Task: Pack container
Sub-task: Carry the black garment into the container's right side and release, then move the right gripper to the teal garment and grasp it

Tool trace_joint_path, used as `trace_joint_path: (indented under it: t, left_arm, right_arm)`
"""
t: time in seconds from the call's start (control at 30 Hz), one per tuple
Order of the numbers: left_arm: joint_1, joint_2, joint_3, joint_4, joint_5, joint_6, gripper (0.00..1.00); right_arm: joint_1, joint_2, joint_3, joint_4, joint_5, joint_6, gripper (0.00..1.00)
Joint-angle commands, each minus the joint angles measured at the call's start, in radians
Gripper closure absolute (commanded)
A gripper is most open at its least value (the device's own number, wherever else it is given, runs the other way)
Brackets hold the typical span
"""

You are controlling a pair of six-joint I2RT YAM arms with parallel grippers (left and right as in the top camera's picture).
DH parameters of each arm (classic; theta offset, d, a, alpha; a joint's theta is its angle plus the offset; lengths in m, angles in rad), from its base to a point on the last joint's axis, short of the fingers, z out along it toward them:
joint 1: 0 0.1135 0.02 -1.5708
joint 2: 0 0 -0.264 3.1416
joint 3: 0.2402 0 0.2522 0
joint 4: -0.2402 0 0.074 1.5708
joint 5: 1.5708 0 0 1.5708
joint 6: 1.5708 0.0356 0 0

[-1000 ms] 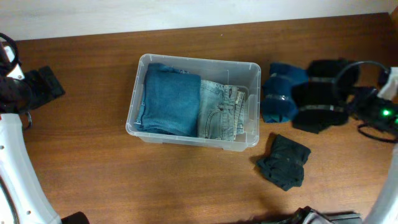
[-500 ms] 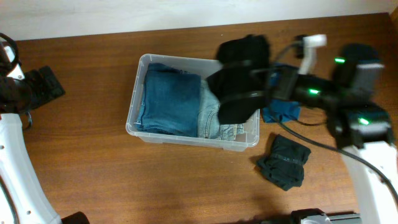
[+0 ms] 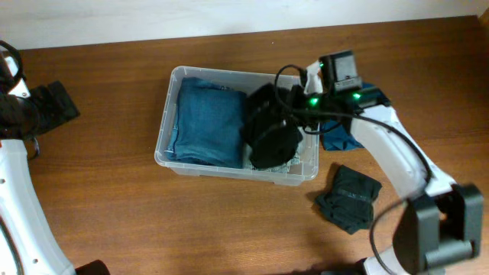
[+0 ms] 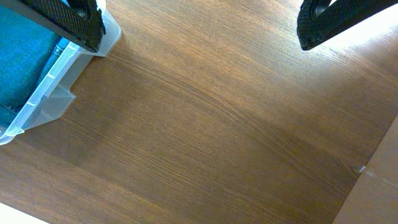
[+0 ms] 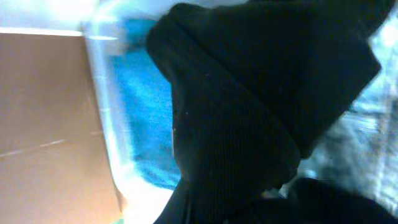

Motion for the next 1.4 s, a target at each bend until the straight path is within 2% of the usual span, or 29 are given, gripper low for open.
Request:
trace_joint_path:
  t: [0.0,0.07,0.17,0.27,0.37,0.47,0.63,0.67,0.7,0.8,0.87,0.97,1.1,1.2,1.37]
  left_arm:
    - [0.002,-0.002,-0.001,0.002,0.003,-0.002,0.00]
    - [0.002,-0.002,-0.001,0.002,0.003,-0.002,0.00]
    - [0.002,-0.002,-0.001,0.002,0.003,-0.002,0.00]
    - [0.002,-0.002,-0.001,0.002,0.003,-0.002,0.00]
    - [0.002,-0.002,-0.001,0.002,0.003,-0.002,0.00]
    - [0.002,-0.002,-0.001,0.002,0.003,-0.002,0.00]
    - [0.002,-0.002,-0.001,0.002,0.003,-0.002,0.00]
    - [0.002,-0.002,-0.001,0.002,0.003,-0.002,0.00]
    - [0.002,-0.002,-0.001,0.002,0.003,-0.002,0.00]
    - [0.002,-0.002,-0.001,0.002,0.003,-0.002,0.00]
    - [0.002,-0.002,-0.001,0.002,0.003,-0.002,0.00]
    - [0.002,-0.002,-0.001,0.002,0.003,-0.002,0.00]
    - [0.002,-0.002,-0.001,0.002,0.003,-0.002,0.00]
    - [0.002,-0.002,-0.001,0.002,0.003,-0.002,0.00]
    - [0.002,-0.002,-0.001,0.002,0.003,-0.002,0.00]
  right_arm:
    - [0.005,0.038,0.007,-0.048,0.024,0.012,0.78]
    - [0.003,0.037,0.007,-0.071,0.090,-0.016,0.50]
    - [-0.009,0.004,0.011,-0.076,0.128,-0.078,0.16]
    - [-0.032,-0.050,0.035,-0.084,0.130,-0.153,0.15]
    - [-0.074,-0.129,0.072,-0.097,0.153,-0.179,0.23]
    - [-0.148,-0.206,0.089,-0.103,0.193,-0.179,0.37]
    - [-0.361,-0.277,0.088,-0.173,0.233,-0.219,0.37]
    - [-0.405,-0.275,0.088,-0.195,0.233,-0.241,0.33]
    - [-0.457,-0.266,0.088,-0.221,0.233,-0.273,0.22]
    - [-0.605,-0.201,0.087,-0.282,0.233,-0.424,0.01]
    - [-0.658,-0.143,0.086,-0.309,0.233,-0.492,0.01]
    - [-0.701,-0.004,0.086,-0.327,0.232,-0.512,0.01]
    - [-0.692,0.147,0.086,-0.306,0.212,-0.512,0.01]
    - [-0.676,0.240,0.086,-0.254,0.119,-0.537,0.01]
    - [-0.629,0.322,0.086,-0.162,0.037,-0.549,0.01]
